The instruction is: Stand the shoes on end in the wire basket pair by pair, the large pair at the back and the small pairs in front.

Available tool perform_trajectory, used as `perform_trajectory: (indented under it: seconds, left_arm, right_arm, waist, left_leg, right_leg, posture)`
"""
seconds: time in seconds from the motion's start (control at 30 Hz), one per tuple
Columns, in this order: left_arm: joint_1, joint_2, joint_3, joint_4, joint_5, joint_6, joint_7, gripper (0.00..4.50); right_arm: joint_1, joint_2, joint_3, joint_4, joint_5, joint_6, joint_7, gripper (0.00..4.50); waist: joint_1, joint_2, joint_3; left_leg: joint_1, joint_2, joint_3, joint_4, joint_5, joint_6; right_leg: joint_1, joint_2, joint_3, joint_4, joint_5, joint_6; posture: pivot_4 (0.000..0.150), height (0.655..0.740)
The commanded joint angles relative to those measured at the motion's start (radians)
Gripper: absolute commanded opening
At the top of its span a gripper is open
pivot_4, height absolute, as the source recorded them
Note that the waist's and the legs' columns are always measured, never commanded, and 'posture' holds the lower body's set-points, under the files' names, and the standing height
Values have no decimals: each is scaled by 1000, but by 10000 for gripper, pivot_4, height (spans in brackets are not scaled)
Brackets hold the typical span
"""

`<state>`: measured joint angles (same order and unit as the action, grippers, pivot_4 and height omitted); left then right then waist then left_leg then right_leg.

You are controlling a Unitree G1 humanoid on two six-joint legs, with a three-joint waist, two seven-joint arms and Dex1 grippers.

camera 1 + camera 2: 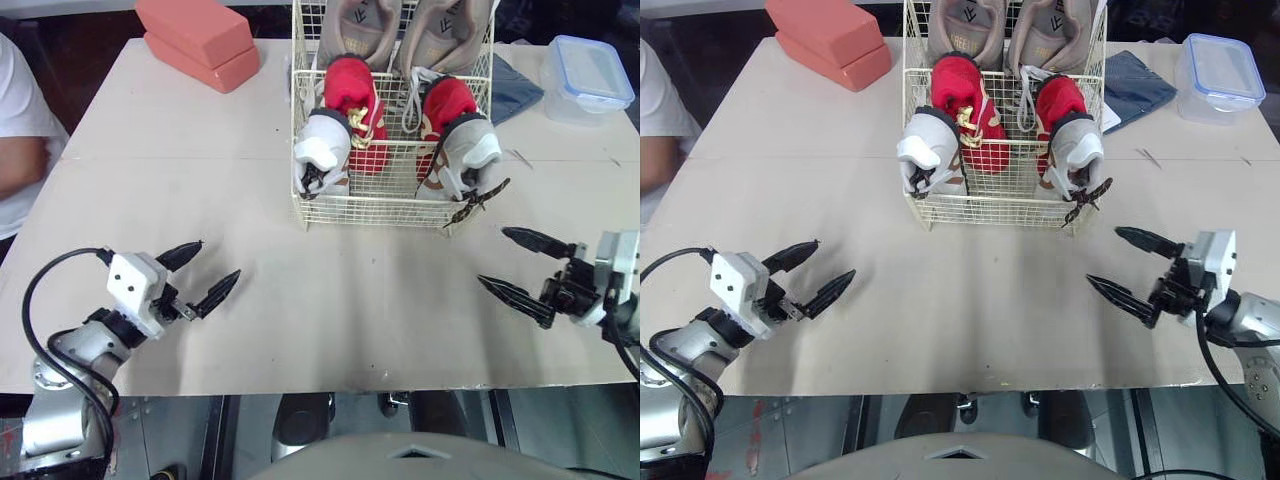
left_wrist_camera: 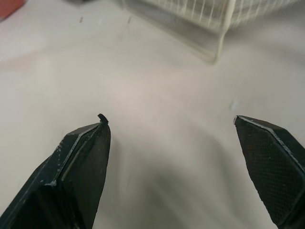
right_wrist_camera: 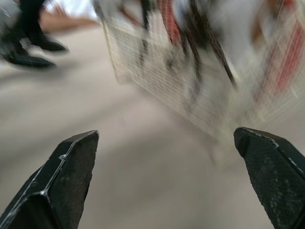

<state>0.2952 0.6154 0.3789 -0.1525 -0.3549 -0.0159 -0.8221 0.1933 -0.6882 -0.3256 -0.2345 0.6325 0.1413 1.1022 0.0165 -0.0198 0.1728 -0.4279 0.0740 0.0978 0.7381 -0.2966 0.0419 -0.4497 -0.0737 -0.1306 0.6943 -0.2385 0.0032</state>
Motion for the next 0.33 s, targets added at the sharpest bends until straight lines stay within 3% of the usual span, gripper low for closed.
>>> perform_trajectory:
  seconds: [0.03,0.33]
  left_arm:
    - [0,-16,2,52,38,-72,19,44722]
    - [-9,-17,5,68,-21,-76,-21,44722]
  right_arm:
    - [-38,-3,-26,145,-48,-115,65,45000]
    - [-124,2,-5,415,-125,-265,144,45000]
  waist:
    - [-2,0,0]
    - [-2,5,-2]
  left_leg:
    - [0,0,0,0,0,0]
    - [1,1,1,-1,0,0]
  right_leg:
    - [0,0,0,0,0,0]
    - [0,0,0,1,0,0]
  posture:
    - [1500,6860]
    - [1500,6860]
